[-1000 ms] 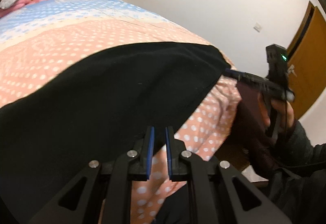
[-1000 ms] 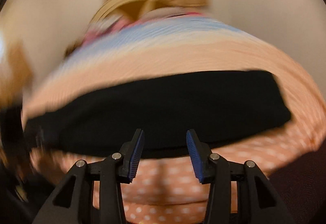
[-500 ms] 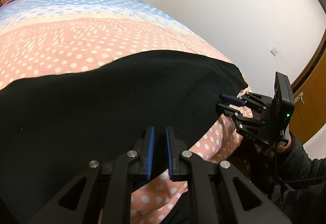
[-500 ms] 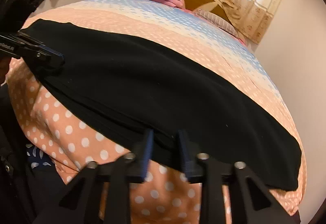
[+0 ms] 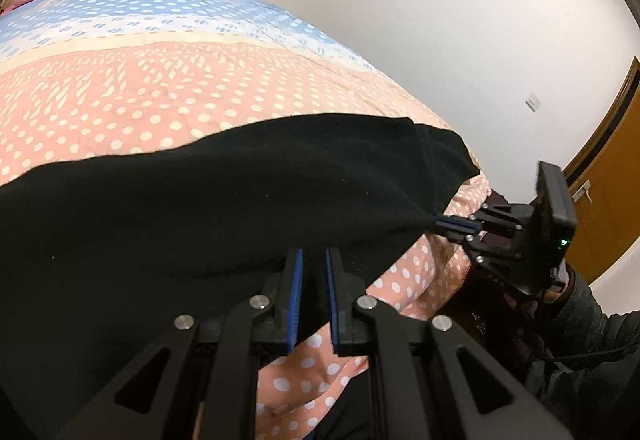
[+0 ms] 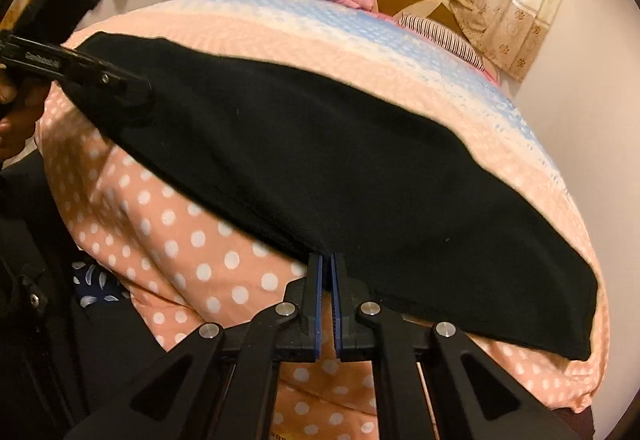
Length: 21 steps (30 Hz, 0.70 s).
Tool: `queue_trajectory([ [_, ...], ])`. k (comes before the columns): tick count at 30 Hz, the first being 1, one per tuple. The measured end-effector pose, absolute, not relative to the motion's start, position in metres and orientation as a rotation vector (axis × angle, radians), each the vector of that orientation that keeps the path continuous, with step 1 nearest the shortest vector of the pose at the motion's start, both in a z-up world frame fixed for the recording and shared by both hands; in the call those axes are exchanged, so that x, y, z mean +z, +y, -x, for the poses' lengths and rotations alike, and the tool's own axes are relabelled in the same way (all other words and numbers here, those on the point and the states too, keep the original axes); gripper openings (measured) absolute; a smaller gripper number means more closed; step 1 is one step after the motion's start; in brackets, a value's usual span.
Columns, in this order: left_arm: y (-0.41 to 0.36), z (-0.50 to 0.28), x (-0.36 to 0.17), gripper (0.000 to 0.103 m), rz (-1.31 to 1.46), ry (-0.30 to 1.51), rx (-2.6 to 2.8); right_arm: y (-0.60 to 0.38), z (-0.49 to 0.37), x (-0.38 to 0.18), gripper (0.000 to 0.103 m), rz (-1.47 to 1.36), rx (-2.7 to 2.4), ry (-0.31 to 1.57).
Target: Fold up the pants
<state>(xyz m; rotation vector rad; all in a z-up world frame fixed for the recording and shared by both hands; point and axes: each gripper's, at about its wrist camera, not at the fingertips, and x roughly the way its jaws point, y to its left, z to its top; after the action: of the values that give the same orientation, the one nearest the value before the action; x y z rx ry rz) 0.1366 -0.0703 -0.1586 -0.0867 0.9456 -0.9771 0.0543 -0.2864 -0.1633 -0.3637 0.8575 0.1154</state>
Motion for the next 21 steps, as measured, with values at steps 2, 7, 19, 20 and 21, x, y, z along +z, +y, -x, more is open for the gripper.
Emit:
queue_trajectory([
  [2,-0.073,-0.136,-0.156,0.013,0.078,0.942,-0.984,-0.287,-0.058,-0.165,0.003,0.36,0.119,0.867],
  [7,-0.081,-0.135,-0.156,0.013,0.056,0.947,-1.001,-0.315,-0.051,-0.143,0.027,0.208,0.117,0.813],
  [19,-0.085,-0.132,-0.173,0.013,0.052,1.003,-1.007,-0.558,-0.063,-0.095,0.031,-0.281,-0.429,0.736],
  [20,-0.085,-0.133,-0.173,0.013,0.052,1.005,-1.006,-0.571,-0.067,-0.098,0.031,-0.305,-0.444,0.745],
  [21,-0.086,-0.133,-0.173,0.013,0.052,1.005,-1.006,-0.58,-0.073,-0.102,0.031,-0.325,-0.443,0.764],
])
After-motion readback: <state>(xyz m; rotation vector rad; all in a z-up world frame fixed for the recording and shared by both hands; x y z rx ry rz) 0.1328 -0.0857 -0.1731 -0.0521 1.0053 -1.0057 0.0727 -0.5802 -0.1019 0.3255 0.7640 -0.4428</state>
